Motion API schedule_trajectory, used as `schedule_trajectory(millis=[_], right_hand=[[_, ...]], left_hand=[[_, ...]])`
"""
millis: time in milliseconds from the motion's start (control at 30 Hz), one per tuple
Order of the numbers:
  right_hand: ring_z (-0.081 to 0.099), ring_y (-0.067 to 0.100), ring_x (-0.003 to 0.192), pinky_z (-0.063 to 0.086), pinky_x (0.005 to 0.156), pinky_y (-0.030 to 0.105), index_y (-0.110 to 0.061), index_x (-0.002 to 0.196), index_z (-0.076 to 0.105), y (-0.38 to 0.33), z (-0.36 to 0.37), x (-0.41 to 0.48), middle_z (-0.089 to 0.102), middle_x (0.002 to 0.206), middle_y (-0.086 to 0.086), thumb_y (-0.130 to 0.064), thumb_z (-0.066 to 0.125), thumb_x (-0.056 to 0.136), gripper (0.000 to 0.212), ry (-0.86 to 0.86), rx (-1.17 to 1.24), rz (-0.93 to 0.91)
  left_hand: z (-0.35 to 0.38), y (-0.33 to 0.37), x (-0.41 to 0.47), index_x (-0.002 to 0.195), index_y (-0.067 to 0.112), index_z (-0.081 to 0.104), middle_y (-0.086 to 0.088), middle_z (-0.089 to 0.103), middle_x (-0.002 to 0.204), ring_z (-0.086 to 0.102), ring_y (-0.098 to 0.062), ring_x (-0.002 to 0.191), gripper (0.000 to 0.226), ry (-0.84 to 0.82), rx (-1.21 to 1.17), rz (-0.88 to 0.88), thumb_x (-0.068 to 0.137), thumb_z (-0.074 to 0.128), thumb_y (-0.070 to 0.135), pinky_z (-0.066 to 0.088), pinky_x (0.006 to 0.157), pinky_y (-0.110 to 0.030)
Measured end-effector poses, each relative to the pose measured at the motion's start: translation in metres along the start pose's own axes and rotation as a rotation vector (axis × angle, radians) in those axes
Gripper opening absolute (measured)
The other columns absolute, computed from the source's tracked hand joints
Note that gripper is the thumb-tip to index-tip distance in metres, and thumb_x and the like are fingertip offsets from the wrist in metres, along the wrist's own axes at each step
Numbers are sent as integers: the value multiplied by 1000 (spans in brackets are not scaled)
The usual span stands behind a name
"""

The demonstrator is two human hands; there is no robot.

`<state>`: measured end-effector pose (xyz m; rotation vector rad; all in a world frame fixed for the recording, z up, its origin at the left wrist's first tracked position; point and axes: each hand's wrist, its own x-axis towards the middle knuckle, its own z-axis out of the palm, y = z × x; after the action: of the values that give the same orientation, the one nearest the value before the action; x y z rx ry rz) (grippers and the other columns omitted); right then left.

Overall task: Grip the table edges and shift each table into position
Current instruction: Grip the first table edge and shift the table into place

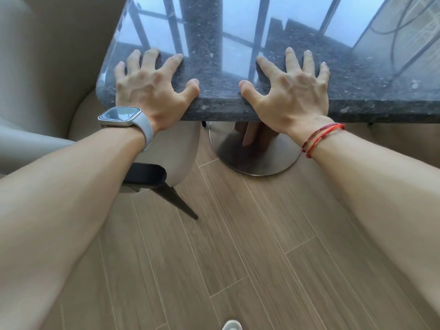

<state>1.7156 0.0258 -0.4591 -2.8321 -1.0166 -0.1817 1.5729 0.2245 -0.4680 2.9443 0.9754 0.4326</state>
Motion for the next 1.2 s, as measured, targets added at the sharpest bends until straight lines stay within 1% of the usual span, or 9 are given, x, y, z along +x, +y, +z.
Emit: schedule_trajectory(millis=[200, 333, 667, 1200], right_hand=[[24, 48, 149, 14, 119, 67, -38, 147, 44, -1, 0, -1, 35, 161, 20, -79, 25, 87, 75, 39, 7, 6], [26, 46, 149, 14, 119, 66, -39, 144, 48, -1, 0, -3, 37, 159, 19, -78, 26, 86, 74, 52, 26, 19], [24, 44, 150, 12, 120, 64, -41, 147, 44, -3, -1, 0, 34, 161, 17, -77, 28, 87, 72, 34, 35, 34], [22, 45, 150, 12, 120, 66, -40, 150, 43, -22, 0, 13, 33, 162, 19, -77, 28, 88, 74, 16, 24, 39]], left_hand=[[2, 1, 1, 148, 33, 48, -13, 43, 157, 34, -40, 146, 76, 13, 12, 11, 88, 26, 72, 24, 119, -58], [1, 1, 0, 148, 33, 46, -12, 40, 160, 32, -41, 148, 74, 5, 20, 0, 88, 26, 71, 22, 120, -59], [1, 0, 3, 148, 34, 48, -11, 41, 159, 32, -39, 148, 78, 5, 0, -3, 85, 25, 73, 22, 119, -60], [5, -20, 22, 147, 33, 48, -13, 42, 158, 31, -39, 148, 71, 7, -21, 25, 90, 31, 72, 19, 121, -58]])
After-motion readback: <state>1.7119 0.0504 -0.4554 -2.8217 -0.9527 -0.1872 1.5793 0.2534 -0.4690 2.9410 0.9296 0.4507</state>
